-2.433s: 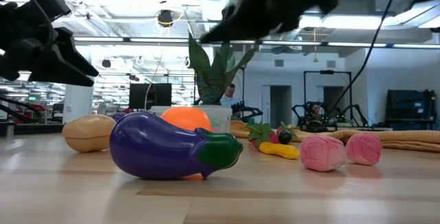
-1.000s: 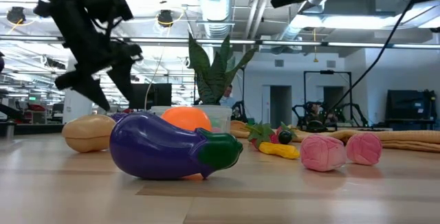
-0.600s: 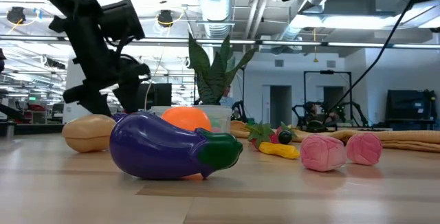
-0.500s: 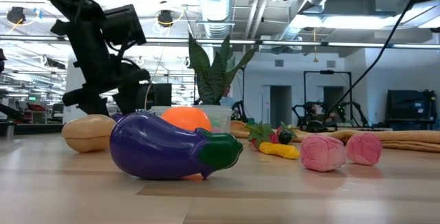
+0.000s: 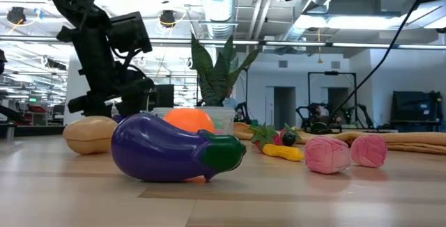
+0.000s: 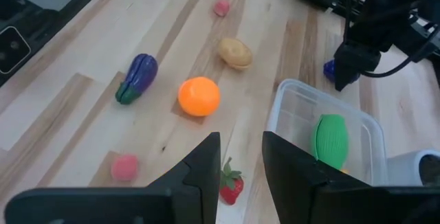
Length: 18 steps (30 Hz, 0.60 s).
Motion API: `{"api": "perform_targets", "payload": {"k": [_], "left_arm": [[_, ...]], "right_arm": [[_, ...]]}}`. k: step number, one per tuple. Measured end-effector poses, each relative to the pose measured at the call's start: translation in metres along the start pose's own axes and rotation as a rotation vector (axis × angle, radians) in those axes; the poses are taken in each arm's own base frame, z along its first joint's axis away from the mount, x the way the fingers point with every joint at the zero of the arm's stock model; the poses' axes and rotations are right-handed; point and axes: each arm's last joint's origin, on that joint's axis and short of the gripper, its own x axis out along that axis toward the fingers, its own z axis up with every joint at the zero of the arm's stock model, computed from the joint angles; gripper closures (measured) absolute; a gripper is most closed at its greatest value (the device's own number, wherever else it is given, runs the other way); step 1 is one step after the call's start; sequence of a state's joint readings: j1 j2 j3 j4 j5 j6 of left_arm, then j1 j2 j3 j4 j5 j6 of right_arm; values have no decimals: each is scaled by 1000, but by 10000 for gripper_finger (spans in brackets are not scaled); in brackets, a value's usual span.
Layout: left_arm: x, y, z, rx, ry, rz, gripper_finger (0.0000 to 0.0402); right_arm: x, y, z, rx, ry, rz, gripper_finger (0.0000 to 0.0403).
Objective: Pick and placing Produce into tupperware
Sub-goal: Put the blackberry into the transparent bin
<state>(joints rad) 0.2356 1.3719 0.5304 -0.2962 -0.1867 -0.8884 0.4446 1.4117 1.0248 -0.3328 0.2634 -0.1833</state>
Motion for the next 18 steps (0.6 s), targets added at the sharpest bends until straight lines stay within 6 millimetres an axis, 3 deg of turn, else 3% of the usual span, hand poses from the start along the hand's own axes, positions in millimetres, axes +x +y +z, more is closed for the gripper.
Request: {"api": "perform_targets", "payload": {"k": [5,13,18], "left_arm": [[0,0,1,12,-17,0,118],[0,-1,2,28,-22,-6,176],[0,-1,2,31,-22,-6,188]], "right_arm": [[0,0,0,-1,3,0,301],[0,0,0,0,3,0,301],[0,0,0,0,3,0,301]]}}
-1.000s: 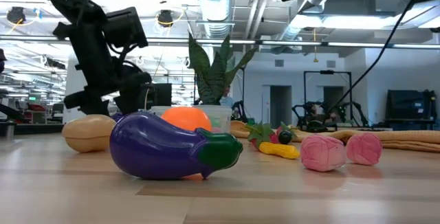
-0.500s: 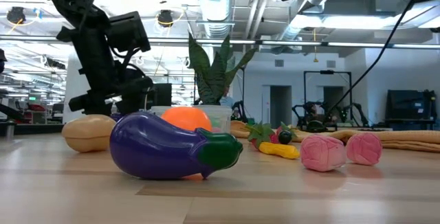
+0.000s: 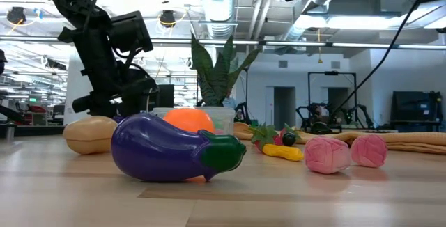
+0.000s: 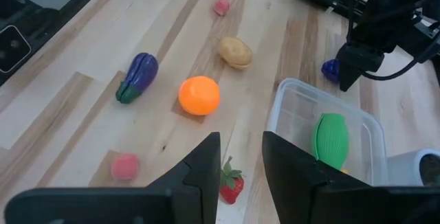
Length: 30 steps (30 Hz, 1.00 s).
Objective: Pick and placing Produce into tupperware
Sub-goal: Put the blackberry into the transparent bin
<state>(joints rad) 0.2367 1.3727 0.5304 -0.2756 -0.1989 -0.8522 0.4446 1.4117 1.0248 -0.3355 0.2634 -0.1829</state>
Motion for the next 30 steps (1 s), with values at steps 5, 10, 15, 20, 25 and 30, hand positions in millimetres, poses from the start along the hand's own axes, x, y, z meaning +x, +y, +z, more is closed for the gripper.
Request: {"api": "perform_targets", "payload": {"k": [5,10,15,20,25,30], "left_arm": [[0,0,0,1,13,-9,164],[0,0,-1,29,24,-18,150],[0,0,-1,33,24,-19,167],[0,0,-1,33,24,-19,191],[0,0,-1,33,24,-19,184],[0,0,-1,47,25,-19,173]], "right_arm": [[0,0,0,1,0,0,301],[0,0,0,7,1,1,301],[0,0,0,8,1,1,301],[0,0,0,8,1,1,301],[0,0,0,9,1,1,301],[0,0,0,10,2,1,301]]}}
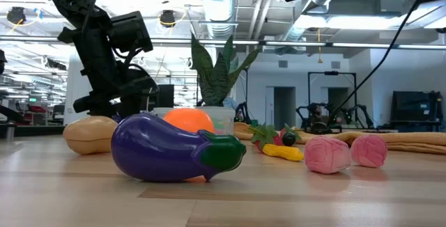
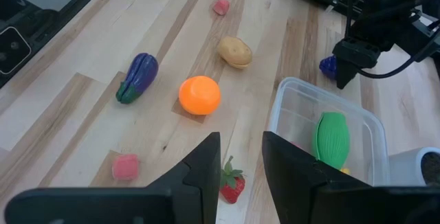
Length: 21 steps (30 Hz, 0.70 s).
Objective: Pick and placing Produce into tupperware
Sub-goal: Put the blackberry into the transparent bin
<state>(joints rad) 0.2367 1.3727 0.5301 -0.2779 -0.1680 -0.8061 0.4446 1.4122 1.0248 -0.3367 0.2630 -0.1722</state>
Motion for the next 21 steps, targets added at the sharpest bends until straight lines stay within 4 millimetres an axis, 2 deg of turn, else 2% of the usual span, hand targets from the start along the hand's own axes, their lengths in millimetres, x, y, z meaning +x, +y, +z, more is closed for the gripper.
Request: {"api": "perform_targets", "payload": {"k": [7,15,21], "left_arm": [[0,0,0,9,-2,-2,194],[0,-1,0,39,0,-7,176],[-1,-3,-2,66,-4,-13,191]], "right_arm": [[0,0,0,0,0,0,301],[0,0,0,0,1,0,301],[0,0,0,0,1,0,301]]}}
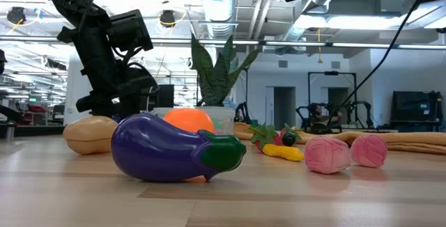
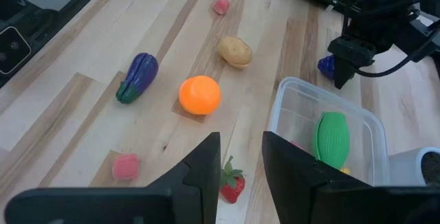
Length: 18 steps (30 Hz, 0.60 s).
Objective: Pick and placing Produce into tupperware
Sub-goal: Put the blackberry into the transparent bin
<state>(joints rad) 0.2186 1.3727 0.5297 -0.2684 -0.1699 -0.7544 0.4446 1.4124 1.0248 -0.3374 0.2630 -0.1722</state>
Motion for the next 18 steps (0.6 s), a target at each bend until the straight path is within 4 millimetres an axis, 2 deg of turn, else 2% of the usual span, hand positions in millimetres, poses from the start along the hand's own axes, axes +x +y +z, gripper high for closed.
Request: {"api": "perform_targets", "payload": {"k": [10,18], "left_arm": [[-2,-4,-1,33,-9,-18,177],[-19,-22,15,109,-43,-68,191]], "right_arm": [[0,0,0,0,0,0,301],[0,0,-1,14,7,1,301]]}}
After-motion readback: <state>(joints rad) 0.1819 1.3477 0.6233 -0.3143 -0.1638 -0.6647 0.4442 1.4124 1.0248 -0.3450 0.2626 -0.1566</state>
